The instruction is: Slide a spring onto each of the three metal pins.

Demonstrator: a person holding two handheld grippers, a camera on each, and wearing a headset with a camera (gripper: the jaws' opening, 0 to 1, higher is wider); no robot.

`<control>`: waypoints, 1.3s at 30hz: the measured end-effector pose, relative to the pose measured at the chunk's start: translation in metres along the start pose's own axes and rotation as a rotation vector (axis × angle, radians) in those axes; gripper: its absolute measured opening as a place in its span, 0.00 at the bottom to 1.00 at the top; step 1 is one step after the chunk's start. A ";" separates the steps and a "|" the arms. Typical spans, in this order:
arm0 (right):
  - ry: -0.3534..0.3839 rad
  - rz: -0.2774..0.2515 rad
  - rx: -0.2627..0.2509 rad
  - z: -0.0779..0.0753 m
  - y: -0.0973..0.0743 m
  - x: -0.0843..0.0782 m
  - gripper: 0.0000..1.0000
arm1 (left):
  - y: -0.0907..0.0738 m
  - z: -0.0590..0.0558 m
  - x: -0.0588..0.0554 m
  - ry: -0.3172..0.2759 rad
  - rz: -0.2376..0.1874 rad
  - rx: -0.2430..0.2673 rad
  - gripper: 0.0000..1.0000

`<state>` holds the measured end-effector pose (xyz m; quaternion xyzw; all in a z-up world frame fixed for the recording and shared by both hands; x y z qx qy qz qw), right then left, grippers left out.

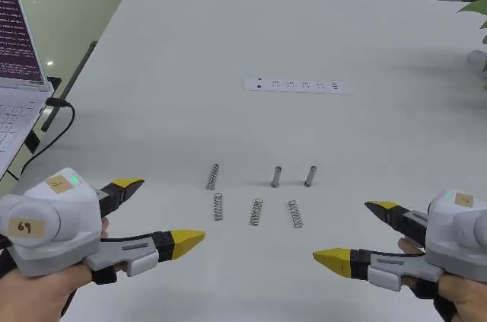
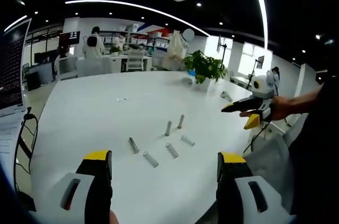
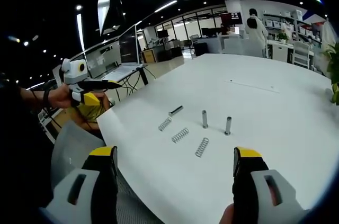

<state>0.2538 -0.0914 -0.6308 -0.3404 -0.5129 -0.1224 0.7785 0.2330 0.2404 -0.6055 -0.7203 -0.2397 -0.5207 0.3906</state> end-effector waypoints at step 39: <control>0.012 0.011 -0.014 -0.004 0.000 -0.002 0.87 | 0.006 0.008 0.001 -0.029 0.000 0.010 0.76</control>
Point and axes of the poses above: the centre of the closed fingertips' face, and the gripper's own axes: y roughly forward along the fingers, z roughly to its left, x roughly out of its top, the point moved 8 cm from there along -y, roughly backward along the fingers, and after that the axes turned 6 degrees about -z, right-handed, at the moved point
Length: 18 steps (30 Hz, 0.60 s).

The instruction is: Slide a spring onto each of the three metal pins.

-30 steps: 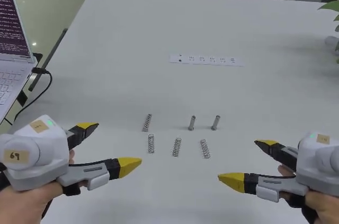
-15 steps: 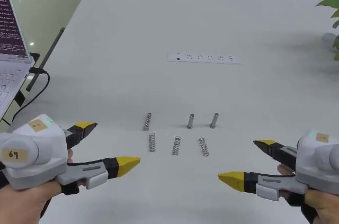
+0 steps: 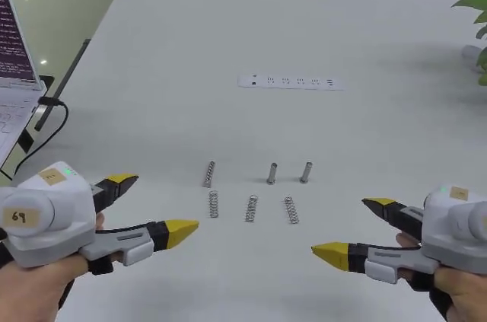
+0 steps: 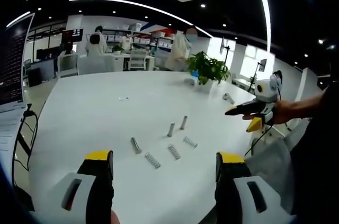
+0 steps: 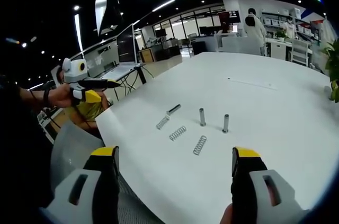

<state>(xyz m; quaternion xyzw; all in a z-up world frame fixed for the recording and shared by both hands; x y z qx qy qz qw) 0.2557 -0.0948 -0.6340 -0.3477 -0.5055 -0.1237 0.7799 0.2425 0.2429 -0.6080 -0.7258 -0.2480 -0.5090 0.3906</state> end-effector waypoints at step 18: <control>0.010 0.019 -0.003 0.000 0.000 -0.002 0.83 | 0.018 0.009 -0.003 -0.013 0.017 -0.003 0.73</control>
Point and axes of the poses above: the centre of the closed fingertips' face, and the gripper's own axes: y roughly forward along the fingers, z roughly to its left, x roughly out of its top, the point moved 8 cm from there along -y, roughly backward along the fingers, and after that the axes turned 6 degrees about -z, right-handed, at the moved point
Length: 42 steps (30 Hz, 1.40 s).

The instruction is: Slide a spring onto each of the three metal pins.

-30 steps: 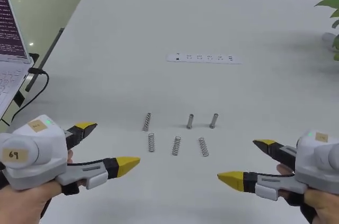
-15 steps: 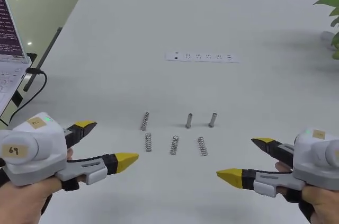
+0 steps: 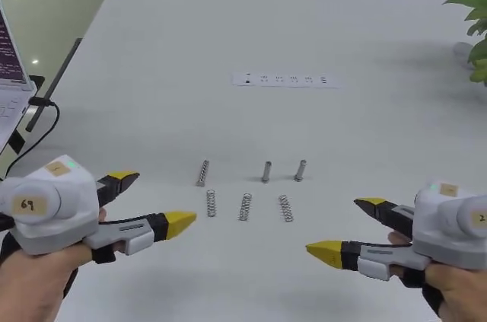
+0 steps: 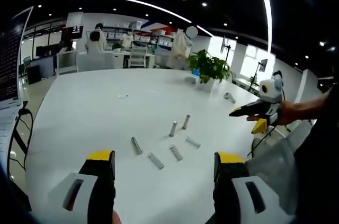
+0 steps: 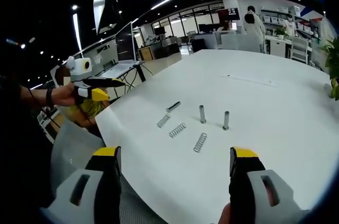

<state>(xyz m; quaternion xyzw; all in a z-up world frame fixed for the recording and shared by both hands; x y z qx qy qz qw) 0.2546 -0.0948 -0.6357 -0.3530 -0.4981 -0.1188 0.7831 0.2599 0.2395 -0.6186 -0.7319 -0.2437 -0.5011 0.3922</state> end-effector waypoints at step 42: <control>0.027 0.004 -0.005 -0.003 0.003 -0.004 0.80 | 0.060 0.032 -0.007 -0.029 0.073 0.036 0.59</control>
Point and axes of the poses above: the centre of the closed fingertips' face, and the gripper's own axes: y roughly forward along the fingers, z roughly to its left, x roughly out of its top, the point moved 8 cm from there along -y, roughly backward along the fingers, and after that the axes turned 6 degrees about -z, right-handed, at the moved point
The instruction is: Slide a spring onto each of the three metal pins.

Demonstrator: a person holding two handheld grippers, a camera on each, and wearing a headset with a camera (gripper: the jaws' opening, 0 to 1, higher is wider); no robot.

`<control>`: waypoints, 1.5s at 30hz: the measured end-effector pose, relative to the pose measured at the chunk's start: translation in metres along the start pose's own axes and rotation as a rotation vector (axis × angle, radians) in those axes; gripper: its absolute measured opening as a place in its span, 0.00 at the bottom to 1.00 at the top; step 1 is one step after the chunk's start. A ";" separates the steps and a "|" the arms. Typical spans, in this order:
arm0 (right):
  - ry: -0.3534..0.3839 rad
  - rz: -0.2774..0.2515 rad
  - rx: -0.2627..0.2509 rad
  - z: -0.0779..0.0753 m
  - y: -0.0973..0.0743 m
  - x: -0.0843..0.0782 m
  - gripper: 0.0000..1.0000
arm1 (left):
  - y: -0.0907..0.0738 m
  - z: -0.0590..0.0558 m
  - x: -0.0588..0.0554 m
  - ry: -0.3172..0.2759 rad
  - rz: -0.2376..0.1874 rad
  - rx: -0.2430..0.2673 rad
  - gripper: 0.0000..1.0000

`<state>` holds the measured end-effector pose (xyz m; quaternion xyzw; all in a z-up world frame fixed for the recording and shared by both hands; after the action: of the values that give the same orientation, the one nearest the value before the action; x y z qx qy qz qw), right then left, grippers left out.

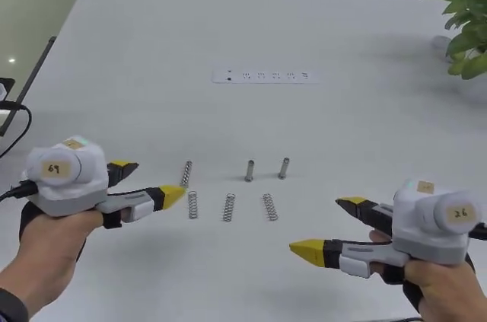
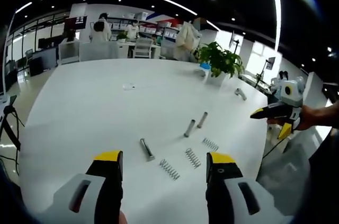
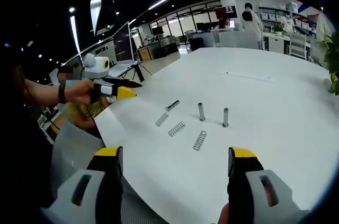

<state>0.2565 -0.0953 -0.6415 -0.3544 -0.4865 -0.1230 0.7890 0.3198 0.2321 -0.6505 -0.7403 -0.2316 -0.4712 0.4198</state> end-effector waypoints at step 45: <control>0.042 0.020 -0.006 -0.003 -0.004 -0.014 0.80 | 0.072 0.020 -0.012 -0.044 0.123 0.059 0.36</control>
<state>0.2497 -0.1027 -0.6523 -0.3590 -0.4661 -0.1241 0.7990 0.3778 0.2105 -0.6939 -0.7506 -0.2085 -0.4210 0.4646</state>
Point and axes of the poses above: the centre of the closed fingertips' face, and the gripper's own axes: y roughly forward along the fingers, z roughly to its left, x roughly out of its top, the point moved 8 cm from there along -y, roughly backward along the fingers, and after that the axes turned 6 degrees about -z, right-handed, at the moved point
